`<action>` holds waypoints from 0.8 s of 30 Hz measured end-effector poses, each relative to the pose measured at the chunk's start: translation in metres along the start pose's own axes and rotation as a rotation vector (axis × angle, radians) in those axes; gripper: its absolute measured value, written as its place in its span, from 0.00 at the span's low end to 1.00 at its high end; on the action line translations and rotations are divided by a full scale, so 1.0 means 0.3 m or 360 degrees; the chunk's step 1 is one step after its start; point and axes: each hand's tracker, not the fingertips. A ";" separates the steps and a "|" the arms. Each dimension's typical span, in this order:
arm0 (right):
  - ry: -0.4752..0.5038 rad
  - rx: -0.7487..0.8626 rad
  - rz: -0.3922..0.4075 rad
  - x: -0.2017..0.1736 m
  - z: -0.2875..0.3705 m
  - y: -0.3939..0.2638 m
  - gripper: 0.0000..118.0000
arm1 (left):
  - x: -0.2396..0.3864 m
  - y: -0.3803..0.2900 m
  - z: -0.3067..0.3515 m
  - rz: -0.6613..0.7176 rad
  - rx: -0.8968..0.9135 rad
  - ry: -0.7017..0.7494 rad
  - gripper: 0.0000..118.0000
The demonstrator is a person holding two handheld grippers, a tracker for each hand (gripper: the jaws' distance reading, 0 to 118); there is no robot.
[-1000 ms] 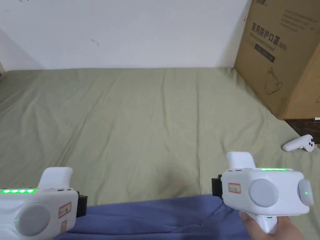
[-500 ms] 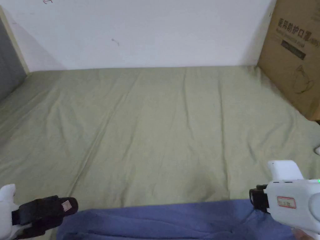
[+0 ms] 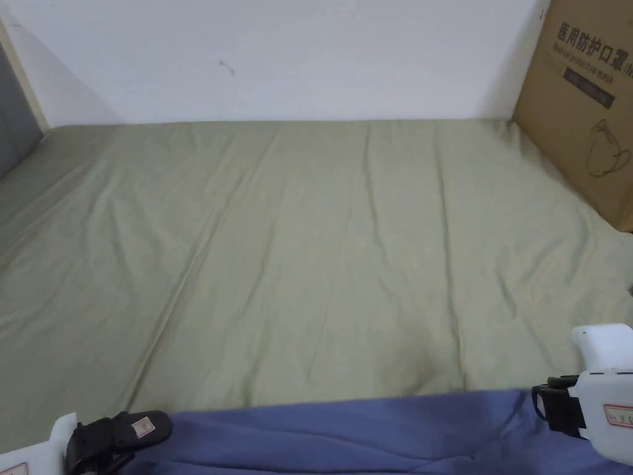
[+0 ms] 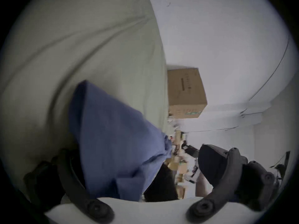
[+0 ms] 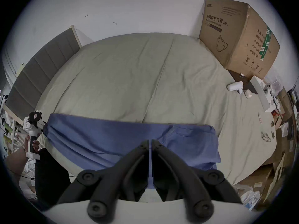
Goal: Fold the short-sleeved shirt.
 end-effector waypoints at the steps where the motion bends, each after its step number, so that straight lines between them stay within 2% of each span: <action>1: -0.0001 -0.0002 -0.0003 0.001 0.007 0.000 0.02 | -0.005 0.002 -0.005 -0.0004 0.0010 -0.0016 0.96; 2: 0.0003 -0.0007 -0.0009 0.001 0.011 -0.001 0.02 | -0.003 0.004 -0.007 -0.0019 0.0010 0.0030 0.76; 3: 0.0010 -0.0014 -0.0018 0.003 0.009 -0.001 0.02 | -0.004 0.011 -0.011 -0.0033 0.0029 0.0152 0.37; 4: 0.0016 -0.0019 -0.0026 0.005 0.006 -0.001 0.02 | -0.030 0.024 -0.024 -0.0019 0.0013 0.0388 0.07; 5: 0.0021 -0.0023 -0.0034 0.010 0.002 -0.004 0.02 | -0.057 0.020 -0.037 0.0006 -0.0027 0.0652 0.06; 6: 0.0023 -0.0028 -0.0036 0.011 -0.004 -0.005 0.02 | -0.048 0.018 -0.024 0.0066 0.0042 0.0368 0.06; 7: 0.0021 -0.0034 -0.0036 0.009 -0.008 -0.005 0.02 | -0.013 0.019 -0.020 0.0012 0.0047 0.0388 0.06; 11: 0.0041 -0.0037 -0.0029 0.006 -0.010 0.000 0.02 | 0.178 -0.036 -0.076 -0.0452 0.0108 0.0924 0.06; 15: 0.0049 -0.0009 -0.0017 0.021 -0.005 0.020 0.02 | 0.368 -0.036 -0.087 -0.0923 0.0180 0.1251 0.06; 18: 0.0058 0.0025 -0.0020 0.035 0.006 0.036 0.02 | 0.481 -0.082 -0.155 -0.1402 0.0271 0.1834 0.06; 19: 0.0061 0.0036 -0.0023 0.040 0.009 0.039 0.02 | 0.491 -0.088 -0.177 -0.1473 0.0273 0.1890 0.06; 20: 0.0064 0.0045 -0.0026 0.045 0.012 0.040 0.02 | 0.499 -0.085 -0.192 -0.1488 0.0253 0.1905 0.06; 21: 0.0066 0.0057 -0.0036 0.051 0.013 0.038 0.02 | 0.507 -0.084 -0.206 -0.1395 0.0218 0.1777 0.06; 24: 0.0103 0.0084 -0.0084 0.068 0.021 0.029 0.02 | 0.548 -0.119 -0.269 -0.1070 0.0088 0.1249 0.06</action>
